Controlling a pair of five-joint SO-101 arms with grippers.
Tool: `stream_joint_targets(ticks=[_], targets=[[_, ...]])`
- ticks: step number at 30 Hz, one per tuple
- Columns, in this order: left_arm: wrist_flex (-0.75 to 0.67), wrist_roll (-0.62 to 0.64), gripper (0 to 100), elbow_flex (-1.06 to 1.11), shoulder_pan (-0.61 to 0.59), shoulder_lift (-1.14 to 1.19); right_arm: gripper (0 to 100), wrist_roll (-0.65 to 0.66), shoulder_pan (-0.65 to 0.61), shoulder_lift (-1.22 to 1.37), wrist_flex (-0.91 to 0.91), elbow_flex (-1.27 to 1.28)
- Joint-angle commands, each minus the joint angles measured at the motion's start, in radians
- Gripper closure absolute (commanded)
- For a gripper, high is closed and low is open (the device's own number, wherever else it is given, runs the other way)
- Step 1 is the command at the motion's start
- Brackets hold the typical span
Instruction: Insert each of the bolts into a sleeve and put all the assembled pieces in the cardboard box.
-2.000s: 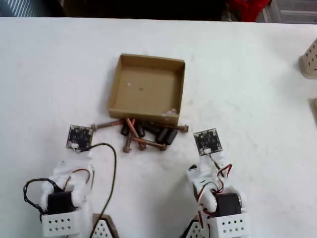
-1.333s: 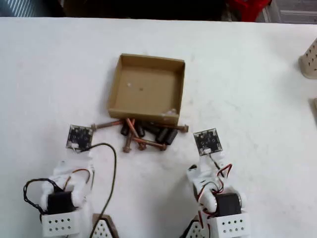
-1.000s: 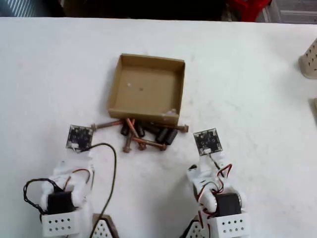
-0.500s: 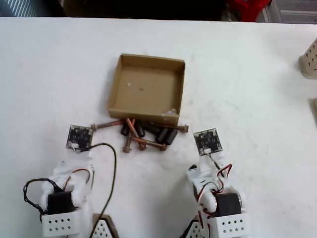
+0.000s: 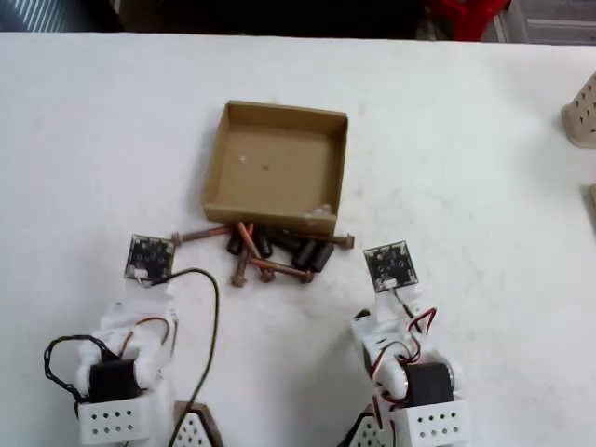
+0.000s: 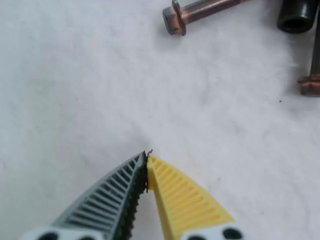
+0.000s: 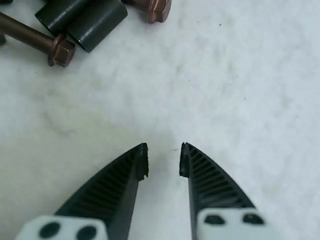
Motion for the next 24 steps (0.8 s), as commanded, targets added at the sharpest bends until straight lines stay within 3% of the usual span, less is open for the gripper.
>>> stream_joint_targets(ticks=[1, 7, 17, 24], targets=[[0.006, 0.000, 98, 0.000, 0.013, -0.012, 89.6, -0.003, -0.005, -0.007, 0.002, 0.006], [-0.034, 0.000, 97, -0.009, 0.012, -0.013, 89.3, -0.003, 0.008, -0.008, 0.004, -0.058], [-0.219, -0.003, 97, -0.046, 0.010, -0.013, 89.2, -0.003, 0.269, -0.008, -0.116, -0.081], [-0.279, -0.003, 97, -0.064, 0.016, -0.013, 89.5, -0.008, 0.283, -0.007, -0.116, -0.058]])
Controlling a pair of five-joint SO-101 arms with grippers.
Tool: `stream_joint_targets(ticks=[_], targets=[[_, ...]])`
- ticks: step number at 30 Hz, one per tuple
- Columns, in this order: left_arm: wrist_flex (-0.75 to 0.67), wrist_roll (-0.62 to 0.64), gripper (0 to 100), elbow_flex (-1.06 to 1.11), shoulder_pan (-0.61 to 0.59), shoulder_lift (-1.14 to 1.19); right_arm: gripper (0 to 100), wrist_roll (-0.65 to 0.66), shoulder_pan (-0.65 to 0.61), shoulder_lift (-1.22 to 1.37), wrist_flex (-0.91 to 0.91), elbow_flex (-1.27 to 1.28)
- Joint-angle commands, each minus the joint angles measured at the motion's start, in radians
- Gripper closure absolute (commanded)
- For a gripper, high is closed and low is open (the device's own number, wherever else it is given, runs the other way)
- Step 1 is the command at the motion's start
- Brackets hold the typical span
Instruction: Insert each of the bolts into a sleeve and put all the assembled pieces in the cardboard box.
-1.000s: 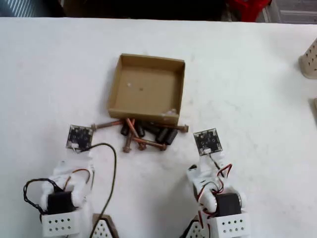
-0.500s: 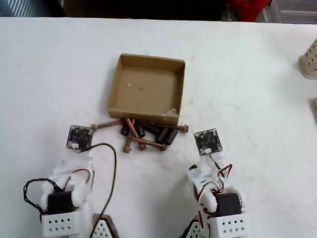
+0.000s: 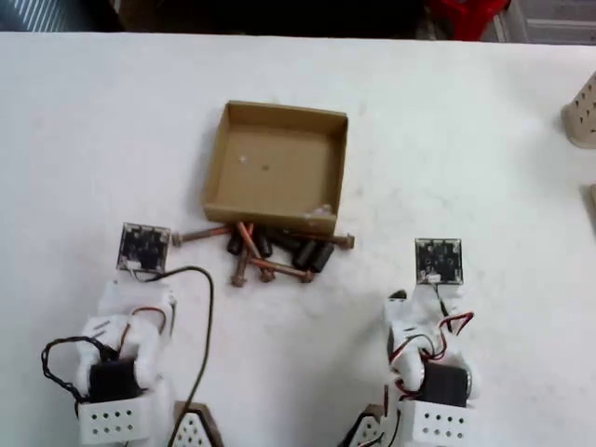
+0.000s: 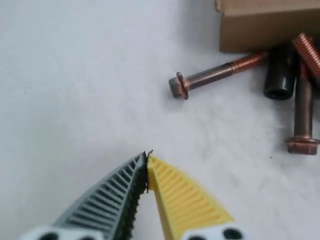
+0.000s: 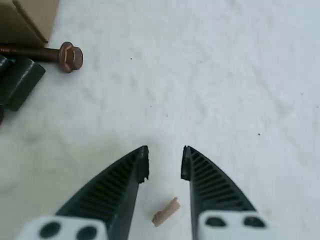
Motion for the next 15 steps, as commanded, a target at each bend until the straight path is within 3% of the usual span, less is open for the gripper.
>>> stream_joint_targets(ticks=[1, 15], targets=[[-0.043, 0.005, 97, -0.081, 0.013, -0.010, 89.5, -0.005, 0.012, -0.007, -0.013, -0.014], [0.048, 0.058, 97, -0.331, 0.013, 0.058, 89.4, -0.003, 0.015, -0.007, -0.013, -0.009]])
